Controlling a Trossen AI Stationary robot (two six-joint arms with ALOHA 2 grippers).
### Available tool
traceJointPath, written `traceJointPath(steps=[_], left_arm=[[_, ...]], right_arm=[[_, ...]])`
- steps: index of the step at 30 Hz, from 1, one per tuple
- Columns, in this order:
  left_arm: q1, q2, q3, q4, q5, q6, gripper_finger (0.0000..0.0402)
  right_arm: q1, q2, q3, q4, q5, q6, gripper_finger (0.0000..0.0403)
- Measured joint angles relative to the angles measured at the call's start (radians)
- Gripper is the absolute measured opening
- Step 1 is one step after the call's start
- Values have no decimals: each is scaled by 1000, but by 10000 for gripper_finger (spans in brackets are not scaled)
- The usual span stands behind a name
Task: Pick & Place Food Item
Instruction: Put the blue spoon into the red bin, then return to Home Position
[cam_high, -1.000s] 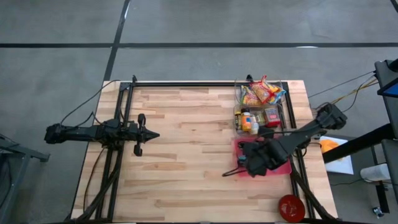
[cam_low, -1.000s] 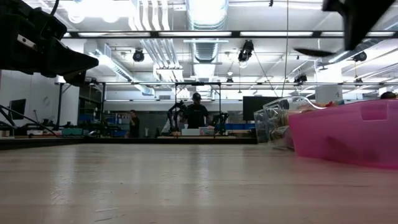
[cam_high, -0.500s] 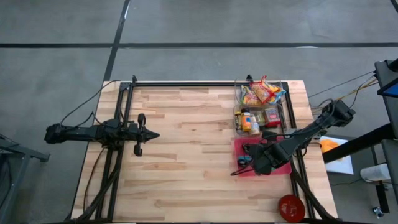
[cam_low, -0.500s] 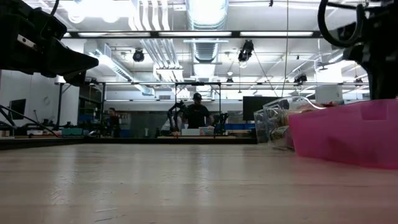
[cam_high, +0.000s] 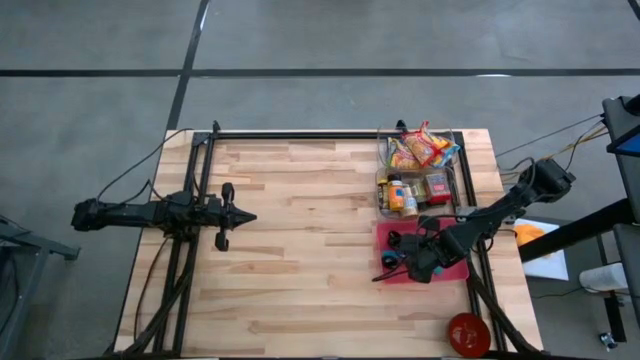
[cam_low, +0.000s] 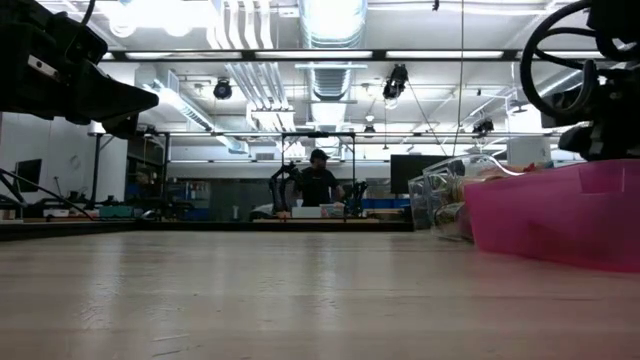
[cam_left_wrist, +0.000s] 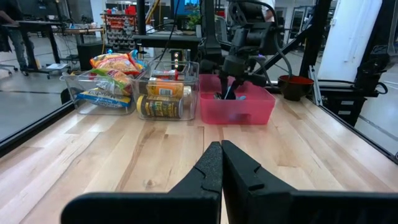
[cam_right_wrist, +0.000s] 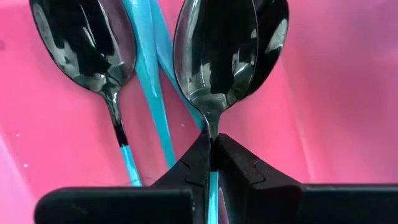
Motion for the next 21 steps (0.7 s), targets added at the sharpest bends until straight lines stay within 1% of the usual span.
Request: traceJointPath(steps=[8, 11, 14, 21], left_arm=[[0, 0, 0, 0, 0, 0, 0], [0, 0, 0, 0, 0, 0, 0], [0, 0, 0, 0, 0, 0, 0], [0, 0, 0, 0, 0, 1, 0]], right_arm=[[0, 0, -4, 17, 0, 5, 20], [0, 0, -4, 23, 0, 35, 33], [0, -2, -5, 29, 0, 40, 69], [0, -2, -5, 54, 0, 16, 176]])
